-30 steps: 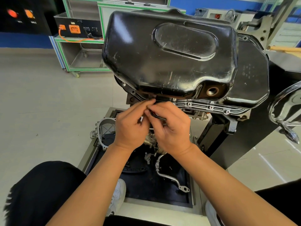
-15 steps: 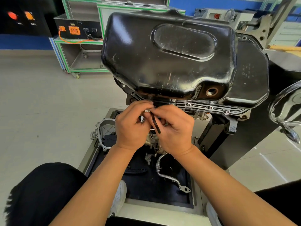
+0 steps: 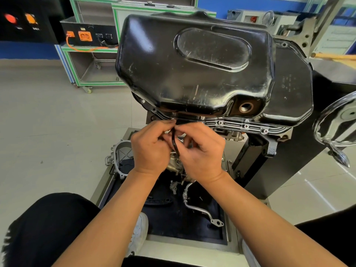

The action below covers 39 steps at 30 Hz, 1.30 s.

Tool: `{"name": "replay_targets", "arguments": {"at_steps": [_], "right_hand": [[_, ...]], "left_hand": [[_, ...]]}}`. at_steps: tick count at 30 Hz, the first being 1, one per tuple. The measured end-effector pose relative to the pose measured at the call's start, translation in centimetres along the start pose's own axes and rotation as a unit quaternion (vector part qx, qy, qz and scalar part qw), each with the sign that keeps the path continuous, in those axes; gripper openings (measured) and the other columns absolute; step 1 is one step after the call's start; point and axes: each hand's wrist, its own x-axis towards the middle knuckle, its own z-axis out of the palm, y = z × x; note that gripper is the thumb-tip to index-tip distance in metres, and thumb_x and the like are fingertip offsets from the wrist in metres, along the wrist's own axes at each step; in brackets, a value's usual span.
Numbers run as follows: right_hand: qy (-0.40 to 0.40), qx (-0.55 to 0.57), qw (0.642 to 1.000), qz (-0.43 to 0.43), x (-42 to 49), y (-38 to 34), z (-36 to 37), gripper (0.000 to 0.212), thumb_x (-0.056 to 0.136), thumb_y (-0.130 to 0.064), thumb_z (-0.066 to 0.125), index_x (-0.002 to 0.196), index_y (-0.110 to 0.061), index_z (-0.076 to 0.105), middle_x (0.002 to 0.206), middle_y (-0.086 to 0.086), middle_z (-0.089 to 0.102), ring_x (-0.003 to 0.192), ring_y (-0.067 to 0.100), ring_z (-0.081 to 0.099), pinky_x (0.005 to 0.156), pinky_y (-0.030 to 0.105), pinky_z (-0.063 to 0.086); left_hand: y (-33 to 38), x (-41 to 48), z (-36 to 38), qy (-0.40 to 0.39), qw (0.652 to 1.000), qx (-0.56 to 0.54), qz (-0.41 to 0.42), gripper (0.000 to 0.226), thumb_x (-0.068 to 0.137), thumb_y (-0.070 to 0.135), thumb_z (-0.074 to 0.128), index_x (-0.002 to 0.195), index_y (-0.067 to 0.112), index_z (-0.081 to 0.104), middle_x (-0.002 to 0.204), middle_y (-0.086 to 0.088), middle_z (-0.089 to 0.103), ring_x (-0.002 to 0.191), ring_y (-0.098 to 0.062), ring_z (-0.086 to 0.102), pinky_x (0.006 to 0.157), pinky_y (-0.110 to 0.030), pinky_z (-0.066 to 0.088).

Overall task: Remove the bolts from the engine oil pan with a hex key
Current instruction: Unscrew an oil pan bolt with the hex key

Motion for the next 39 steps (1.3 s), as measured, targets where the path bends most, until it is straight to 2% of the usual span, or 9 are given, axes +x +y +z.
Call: {"name": "replay_targets", "arguments": {"at_steps": [4, 10, 12, 15, 18, 21, 27, 33, 39], "right_hand": [[0.002, 0.005, 1.000, -0.029, 0.4, 0.2, -0.3, 0.019, 0.069, 0.013, 0.086, 0.084, 0.006, 0.076, 0.084, 0.015, 0.073, 0.064, 0.018, 0.066, 0.062, 0.023, 0.055], [0.000, -0.002, 0.999, -0.046, 0.4, 0.3, 0.0, 0.013, 0.079, 0.009, 0.079, 0.091, 0.005, 0.075, 0.089, 0.013, 0.073, 0.084, 0.011, 0.067, 0.080, 0.017, 0.053], [-0.015, -0.003, 0.999, -0.048, 0.1, 0.4, 0.0, 0.016, 0.082, 0.010, 0.075, 0.097, 0.006, 0.074, 0.093, 0.015, 0.072, 0.087, 0.015, 0.067, 0.082, 0.022, 0.054], [-0.019, -0.009, 0.999, -0.049, 0.0, 0.3, 0.1, 0.021, 0.082, 0.009, 0.075, 0.103, 0.008, 0.073, 0.096, 0.016, 0.072, 0.090, 0.009, 0.066, 0.082, 0.021, 0.052], [-0.006, -0.006, 0.999, -0.033, 0.0, 0.3, 0.0, 0.022, 0.077, 0.005, 0.083, 0.097, 0.005, 0.074, 0.090, 0.011, 0.072, 0.080, -0.009, 0.053, 0.072, 0.012, 0.047], [0.001, 0.013, 0.999, -0.032, 0.1, 0.3, 0.0, 0.019, 0.073, 0.003, 0.087, 0.088, 0.002, 0.076, 0.084, 0.009, 0.071, 0.068, 0.002, 0.055, 0.063, 0.016, 0.049], [-0.001, 0.011, 0.999, -0.053, 0.1, 0.3, 0.2, 0.013, 0.076, 0.007, 0.083, 0.086, 0.005, 0.075, 0.084, 0.012, 0.072, 0.078, 0.014, 0.068, 0.071, 0.025, 0.056], [-0.022, -0.005, 0.998, -0.054, -0.1, 0.3, -0.1, 0.017, 0.085, 0.008, 0.074, 0.102, 0.006, 0.075, 0.094, 0.013, 0.073, 0.086, 0.016, 0.069, 0.080, 0.025, 0.056], [0.002, -0.021, 1.000, -0.018, 0.6, -0.2, -0.4, 0.019, 0.076, 0.002, 0.085, 0.092, 0.003, 0.076, 0.084, 0.009, 0.073, 0.062, 0.013, 0.062, 0.062, 0.021, 0.054]], "left_hand": [[0.2, 0.2, 0.2, 0.005, 1.000, 0.001, 0.001, 0.014, 0.078, -0.005, 0.069, 0.089, -0.002, 0.076, 0.081, -0.002, 0.071, 0.073, -0.001, 0.058, 0.069, -0.015, 0.049], [0.2, -0.4, -0.3, -0.029, 0.998, 0.024, 0.042, 0.024, 0.088, -0.005, 0.063, 0.110, -0.001, 0.072, 0.105, -0.010, 0.074, 0.089, -0.006, 0.066, 0.084, -0.018, 0.054], [0.1, -0.3, -0.4, -0.022, 0.999, 0.018, 0.041, 0.021, 0.088, -0.006, 0.063, 0.106, -0.003, 0.073, 0.102, -0.011, 0.074, 0.092, -0.011, 0.069, 0.086, -0.020, 0.054], [-0.1, 0.0, -0.5, -0.012, 0.999, 0.013, 0.041, 0.015, 0.083, -0.007, 0.063, 0.093, -0.003, 0.075, 0.093, -0.006, 0.073, 0.086, -0.003, 0.064, 0.081, -0.012, 0.050], [-0.3, 0.2, -0.7, -0.015, 0.999, 0.013, 0.033, 0.013, 0.079, -0.011, 0.066, 0.085, -0.002, 0.074, 0.087, -0.005, 0.072, 0.079, -0.002, 0.060, 0.074, -0.011, 0.047], [-0.4, 0.1, -0.5, -0.018, 0.999, 0.011, 0.029, 0.011, 0.080, -0.006, 0.063, 0.085, -0.004, 0.073, 0.086, -0.010, 0.072, 0.079, -0.007, 0.063, 0.073, -0.014, 0.049], [-0.2, 0.1, -0.5, -0.038, 0.998, 0.010, 0.043, 0.018, 0.084, -0.007, 0.066, 0.099, -0.003, 0.074, 0.101, -0.010, 0.073, 0.092, -0.016, 0.070, 0.082, -0.023, 0.056], [0.4, -0.1, -0.4, -0.069, 0.997, -0.006, 0.044, 0.025, 0.091, -0.004, 0.060, 0.114, 0.000, 0.070, 0.113, -0.008, 0.071, 0.106, -0.015, 0.069, 0.094, -0.027, 0.054], [0.2, 0.7, -0.4, -0.031, 0.999, -0.014, 0.025, 0.021, 0.079, -0.015, 0.070, 0.095, -0.003, 0.075, 0.091, -0.010, 0.075, 0.081, -0.014, 0.070, 0.075, -0.022, 0.056]]}}
